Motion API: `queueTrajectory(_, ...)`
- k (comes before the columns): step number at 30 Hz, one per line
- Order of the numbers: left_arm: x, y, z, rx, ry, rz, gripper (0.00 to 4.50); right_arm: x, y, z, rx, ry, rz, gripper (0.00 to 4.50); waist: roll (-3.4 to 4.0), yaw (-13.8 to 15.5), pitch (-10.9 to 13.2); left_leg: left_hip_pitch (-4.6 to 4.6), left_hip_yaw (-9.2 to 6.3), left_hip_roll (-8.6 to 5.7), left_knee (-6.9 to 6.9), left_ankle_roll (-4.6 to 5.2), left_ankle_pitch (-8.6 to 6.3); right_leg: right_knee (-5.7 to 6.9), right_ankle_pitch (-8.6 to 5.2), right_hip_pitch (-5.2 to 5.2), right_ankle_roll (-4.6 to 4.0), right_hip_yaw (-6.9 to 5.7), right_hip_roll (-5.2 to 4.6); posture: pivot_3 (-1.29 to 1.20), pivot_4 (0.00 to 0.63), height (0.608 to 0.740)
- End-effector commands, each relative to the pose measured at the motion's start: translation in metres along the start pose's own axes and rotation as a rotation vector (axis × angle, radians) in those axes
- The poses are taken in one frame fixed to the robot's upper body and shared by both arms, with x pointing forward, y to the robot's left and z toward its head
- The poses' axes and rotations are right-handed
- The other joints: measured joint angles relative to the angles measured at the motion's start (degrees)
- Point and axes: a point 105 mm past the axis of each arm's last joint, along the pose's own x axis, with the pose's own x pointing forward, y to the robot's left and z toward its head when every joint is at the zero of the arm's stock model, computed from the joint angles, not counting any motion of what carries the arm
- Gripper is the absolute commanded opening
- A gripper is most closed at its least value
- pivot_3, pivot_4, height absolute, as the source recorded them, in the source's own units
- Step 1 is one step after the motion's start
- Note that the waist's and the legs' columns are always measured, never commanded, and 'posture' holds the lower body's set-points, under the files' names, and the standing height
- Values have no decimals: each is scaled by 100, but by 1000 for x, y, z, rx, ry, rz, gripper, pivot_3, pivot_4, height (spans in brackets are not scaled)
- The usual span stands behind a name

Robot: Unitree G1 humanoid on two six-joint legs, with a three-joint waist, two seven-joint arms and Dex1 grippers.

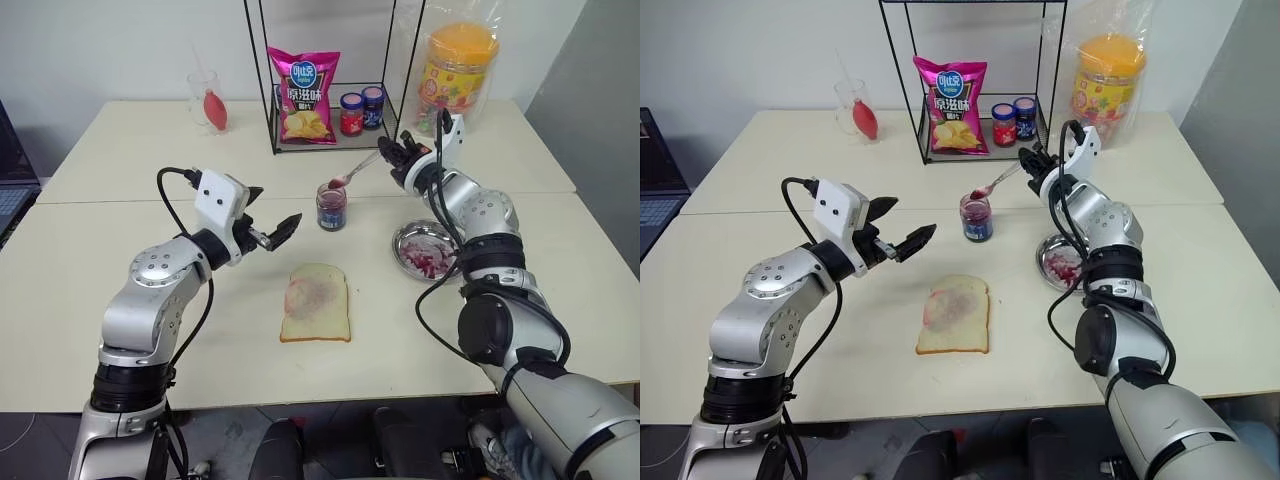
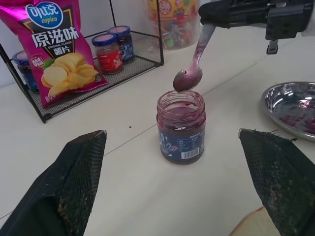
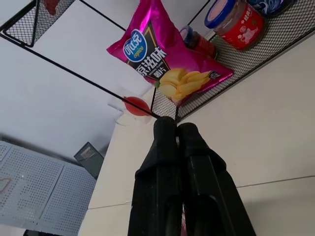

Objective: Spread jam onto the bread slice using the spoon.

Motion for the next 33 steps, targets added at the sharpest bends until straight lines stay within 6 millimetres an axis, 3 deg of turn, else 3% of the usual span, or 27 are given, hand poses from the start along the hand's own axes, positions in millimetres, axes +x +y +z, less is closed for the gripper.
queueTrajectory(1, -8, 3, 13, 23, -45, -6, 4500, 0, 25, 18, -14, -43, 79, 17, 0, 0, 0, 0, 0, 0, 0, 0, 0, 0, 0, 0, 0, 0, 0, 0, 150, 740)
queueTrajectory(7, -39, -1, 14, 8, -41, -52, 4500, -18, 66, 16, -60, 1, 226, 17, 2, -23, 1, -10, 1, 2, -5, 0, 0, 0, 2, -15, -4, 3, 0, 0, 150, 740)
queueTrajectory(12, -69, -16, -2, -2, 34, -108, 4500, -45, 91, -8, -116, 72, 321, 17, 1, -15, 0, -17, -2, 5, -9, 4, -3, 2, -1, -22, -12, -3, 0, 0, 150, 740)
queueTrajectory(19, -108, -32, -37, 5, 175, -149, 4500, -73, 88, -58, -254, 158, 349, 17, 4, -18, 2, -16, 0, 6, -8, 4, -3, 1, -23, -26, -1, 0, -1, 0, 150, 740)
queueTrajectory(22, -118, -42, -50, -14, 217, -178, 4500, -78, 75, -81, -333, 186, 329, 17, 3, -25, 1, -9, 0, 7, -8, 4, -3, 3, -37, -23, -29, 2, 0, 0, 150, 740)
queueTrajectory(28, -124, -62, -61, -38, 239, -259, 4500, -88, 62, -122, -454, 260, 353, 17, 1, -22, 0, -7, 6, 7, -7, 4, -3, 2, -38, -22, -34, 8, 0, 0, 150, 740)
queueTrajectory(33, -120, -69, -67, -40, 237, -287, 4500, -89, 58, -136, -598, 254, 386, 17, 1, -25, 0, -5, 10, 7, -8, 3, -3, 1, -39, -24, -33, 11, -1, 0, 150, 740)
